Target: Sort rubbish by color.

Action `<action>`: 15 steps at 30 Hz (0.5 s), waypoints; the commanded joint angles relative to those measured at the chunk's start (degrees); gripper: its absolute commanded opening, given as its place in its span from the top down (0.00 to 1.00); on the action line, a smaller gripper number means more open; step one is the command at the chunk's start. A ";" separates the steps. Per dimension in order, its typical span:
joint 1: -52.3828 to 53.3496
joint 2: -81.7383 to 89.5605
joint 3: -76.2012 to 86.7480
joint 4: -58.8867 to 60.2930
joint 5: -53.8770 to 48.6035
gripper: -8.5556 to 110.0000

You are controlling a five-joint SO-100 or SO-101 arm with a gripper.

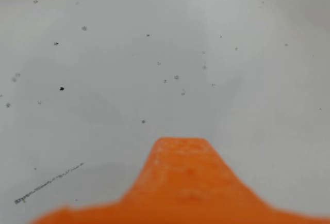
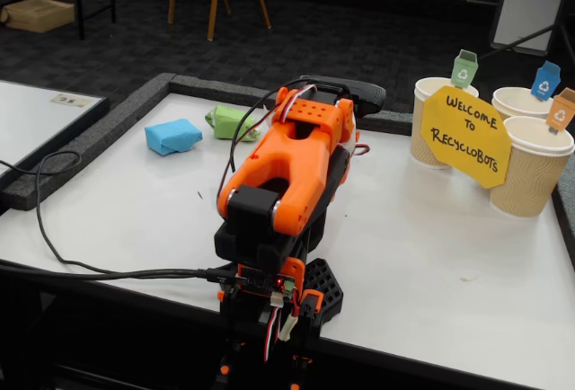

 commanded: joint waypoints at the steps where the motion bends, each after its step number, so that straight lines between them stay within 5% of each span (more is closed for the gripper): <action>1: -0.09 1.76 -5.10 -0.18 0.97 0.91; 15: -0.18 1.76 -5.10 -0.18 0.97 0.93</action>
